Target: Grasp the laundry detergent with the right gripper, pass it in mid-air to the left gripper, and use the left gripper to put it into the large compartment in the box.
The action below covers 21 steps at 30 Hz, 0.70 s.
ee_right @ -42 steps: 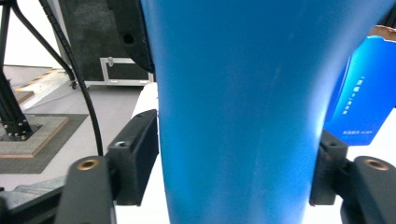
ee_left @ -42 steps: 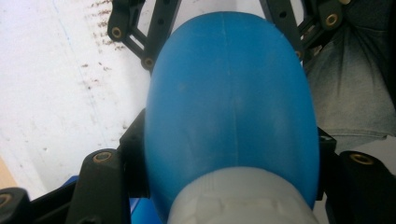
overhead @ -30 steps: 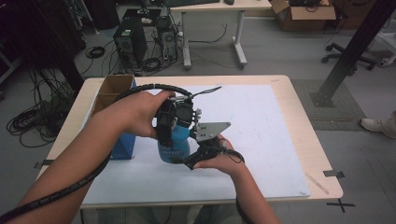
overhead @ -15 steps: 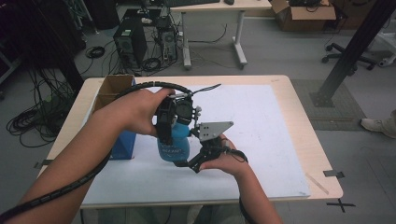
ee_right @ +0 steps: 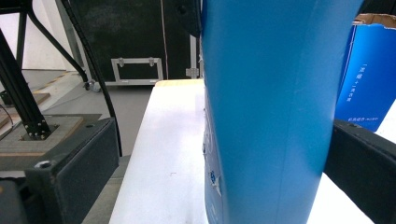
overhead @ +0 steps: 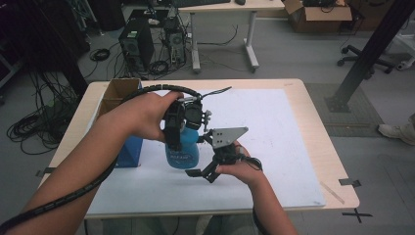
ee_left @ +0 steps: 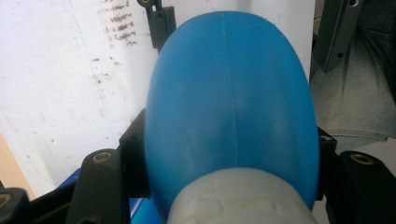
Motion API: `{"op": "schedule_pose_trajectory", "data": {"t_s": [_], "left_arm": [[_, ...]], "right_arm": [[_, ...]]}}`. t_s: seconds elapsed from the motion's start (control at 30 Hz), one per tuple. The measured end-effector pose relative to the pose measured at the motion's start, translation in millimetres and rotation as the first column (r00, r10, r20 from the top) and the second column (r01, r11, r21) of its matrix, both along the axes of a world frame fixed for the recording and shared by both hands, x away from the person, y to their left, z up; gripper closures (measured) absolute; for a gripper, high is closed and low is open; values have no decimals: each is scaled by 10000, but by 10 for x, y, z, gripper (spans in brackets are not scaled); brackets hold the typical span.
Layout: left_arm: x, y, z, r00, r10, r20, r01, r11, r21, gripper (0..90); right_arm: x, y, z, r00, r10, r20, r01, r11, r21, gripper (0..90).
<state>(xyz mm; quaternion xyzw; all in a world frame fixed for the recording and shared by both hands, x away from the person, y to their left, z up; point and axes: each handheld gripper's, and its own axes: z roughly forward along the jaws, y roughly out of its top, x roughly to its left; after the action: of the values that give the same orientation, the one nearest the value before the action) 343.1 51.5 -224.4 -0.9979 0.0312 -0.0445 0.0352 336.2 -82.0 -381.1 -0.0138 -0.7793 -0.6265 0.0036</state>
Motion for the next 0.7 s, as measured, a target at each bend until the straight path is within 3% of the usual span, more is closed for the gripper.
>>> {"op": "schedule_pose_trajectory", "data": {"t_s": [0.43, 0.7], "left_arm": [[42, 20, 51, 9999, 137, 11, -137, 9999, 48, 386], [81, 59, 122, 9954, 959, -17, -959, 9954, -51, 386]], "right_arm": [[31, -244, 55, 9999, -106, -74, 107, 9999, 107, 0], [45, -485, 199, 9997, -246, 82, 249, 9993, -280, 0]]}}
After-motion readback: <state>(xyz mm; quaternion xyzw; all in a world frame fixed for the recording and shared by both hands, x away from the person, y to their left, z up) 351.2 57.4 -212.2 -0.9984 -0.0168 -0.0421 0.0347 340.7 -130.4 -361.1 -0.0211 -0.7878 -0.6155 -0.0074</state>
